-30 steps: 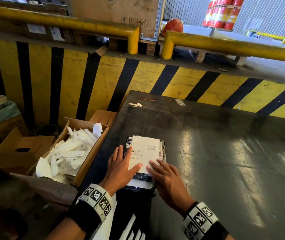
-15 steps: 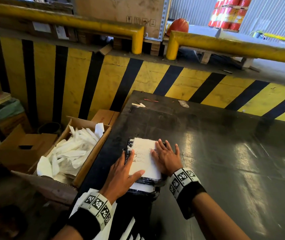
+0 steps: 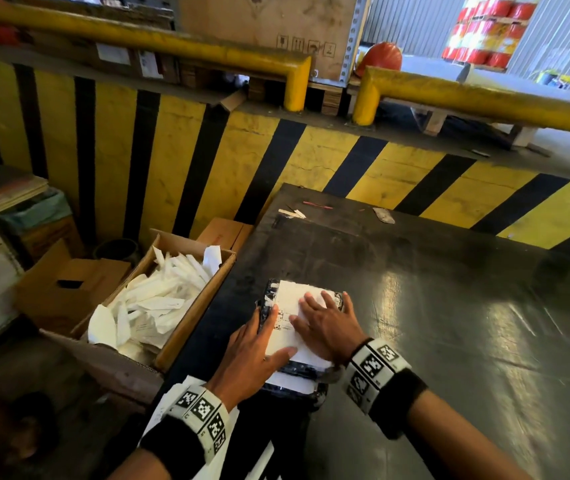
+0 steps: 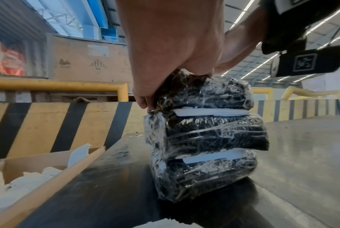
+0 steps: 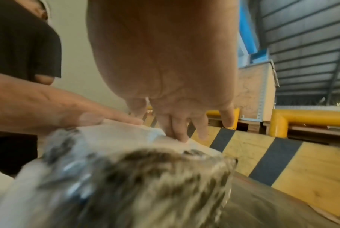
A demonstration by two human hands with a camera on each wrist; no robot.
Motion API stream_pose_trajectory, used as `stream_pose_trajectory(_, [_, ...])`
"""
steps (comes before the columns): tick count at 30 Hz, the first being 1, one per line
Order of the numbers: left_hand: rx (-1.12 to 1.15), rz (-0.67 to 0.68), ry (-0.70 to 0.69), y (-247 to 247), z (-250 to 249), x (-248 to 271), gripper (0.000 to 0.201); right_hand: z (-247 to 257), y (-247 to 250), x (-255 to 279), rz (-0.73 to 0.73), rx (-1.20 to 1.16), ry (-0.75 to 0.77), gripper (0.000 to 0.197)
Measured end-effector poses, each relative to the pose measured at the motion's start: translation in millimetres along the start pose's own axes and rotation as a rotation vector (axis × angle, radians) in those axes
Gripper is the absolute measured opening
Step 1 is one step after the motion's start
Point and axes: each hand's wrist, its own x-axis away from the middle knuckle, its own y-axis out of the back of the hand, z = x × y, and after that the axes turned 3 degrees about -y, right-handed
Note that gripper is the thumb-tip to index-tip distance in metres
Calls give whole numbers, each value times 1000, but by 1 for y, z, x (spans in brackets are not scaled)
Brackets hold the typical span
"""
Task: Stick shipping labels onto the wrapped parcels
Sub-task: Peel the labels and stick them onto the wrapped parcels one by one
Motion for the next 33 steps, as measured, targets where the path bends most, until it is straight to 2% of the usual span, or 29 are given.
stream_pose_trajectory(5, [9,4,30,3,-4,1,81,-1,5,-33,21,10,-69,64])
stream_pose_trajectory(8, [48,0,25,4,-6,4,81,1,6,-21,6,-3,-8,65])
stream_pose_trajectory(9, [68,-3,19,4,-5,4,82,3,4,-10,-4,18,43,69])
stream_pose_trajectory(12, [69,-2,-1,2,-4,5,81,9,-3,23,-1,109,207,108])
stream_pose_trajectory(13, [59,-6,-9,2,-3,5,79,8,-4,27,0,145,233,113])
stream_pose_trajectory(15, [78,4,3,1,-2,6,80,5,-3,20,26,144,239,108])
stream_pose_trajectory(16, [96,3,12,1,-2,5,82,3,1,13,36,127,229,99])
stream_pose_trajectory(18, [106,-2,28,0,-2,3,85,0,8,-6,64,118,194,70])
stream_pose_trajectory(20, [119,-13,34,0,-2,3,86,-1,11,-23,84,113,176,57])
stream_pose_trajectory(24, [117,-31,5,-2,0,1,87,5,17,-39,79,101,130,58])
stream_pose_trajectory(29, [180,-49,-6,-11,11,-5,89,6,16,-13,125,98,277,57])
stream_pose_trajectory(33, [190,-55,5,-15,15,-6,89,8,16,-15,146,96,259,56])
